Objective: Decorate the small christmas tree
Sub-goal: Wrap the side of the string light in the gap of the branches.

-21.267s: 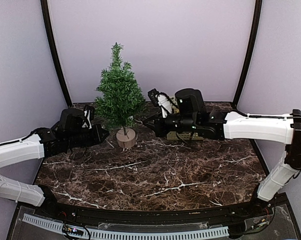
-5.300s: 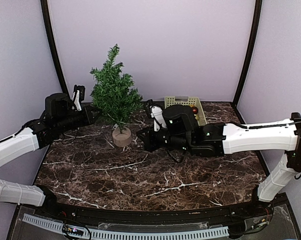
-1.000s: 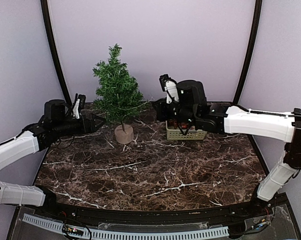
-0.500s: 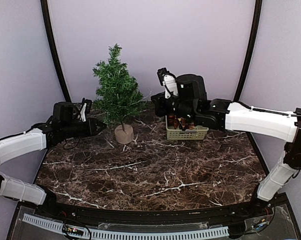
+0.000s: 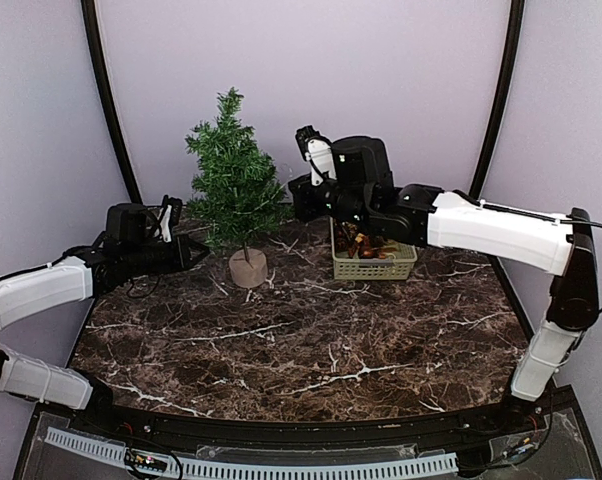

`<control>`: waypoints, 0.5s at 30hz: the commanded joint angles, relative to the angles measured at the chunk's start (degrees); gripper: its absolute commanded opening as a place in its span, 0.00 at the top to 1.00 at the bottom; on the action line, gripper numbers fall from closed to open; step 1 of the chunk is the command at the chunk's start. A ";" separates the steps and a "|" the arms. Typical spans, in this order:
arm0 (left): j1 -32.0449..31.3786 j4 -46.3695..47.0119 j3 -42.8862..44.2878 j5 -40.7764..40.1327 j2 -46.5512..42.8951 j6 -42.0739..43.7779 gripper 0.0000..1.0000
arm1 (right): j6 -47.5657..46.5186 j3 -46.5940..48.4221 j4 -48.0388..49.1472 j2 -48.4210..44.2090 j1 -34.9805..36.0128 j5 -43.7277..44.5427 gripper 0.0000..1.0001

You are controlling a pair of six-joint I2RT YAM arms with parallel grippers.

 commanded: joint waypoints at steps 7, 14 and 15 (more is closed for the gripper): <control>-0.02 0.54 -0.55 -1.84 -0.20 0.62 1.00 | -2.04 6.63 1.02 3.90 -2.14 -4.28 1.00; 0.03 0.04 -0.32 -2.68 -0.20 1.00 1.00 | -2.10 8.67 1.38 4.78 -3.22 -7.44 1.00; 0.03 0.00 -0.30 -2.78 -0.15 1.05 1.00 | -1.89 9.22 1.20 5.18 -3.53 -7.74 1.00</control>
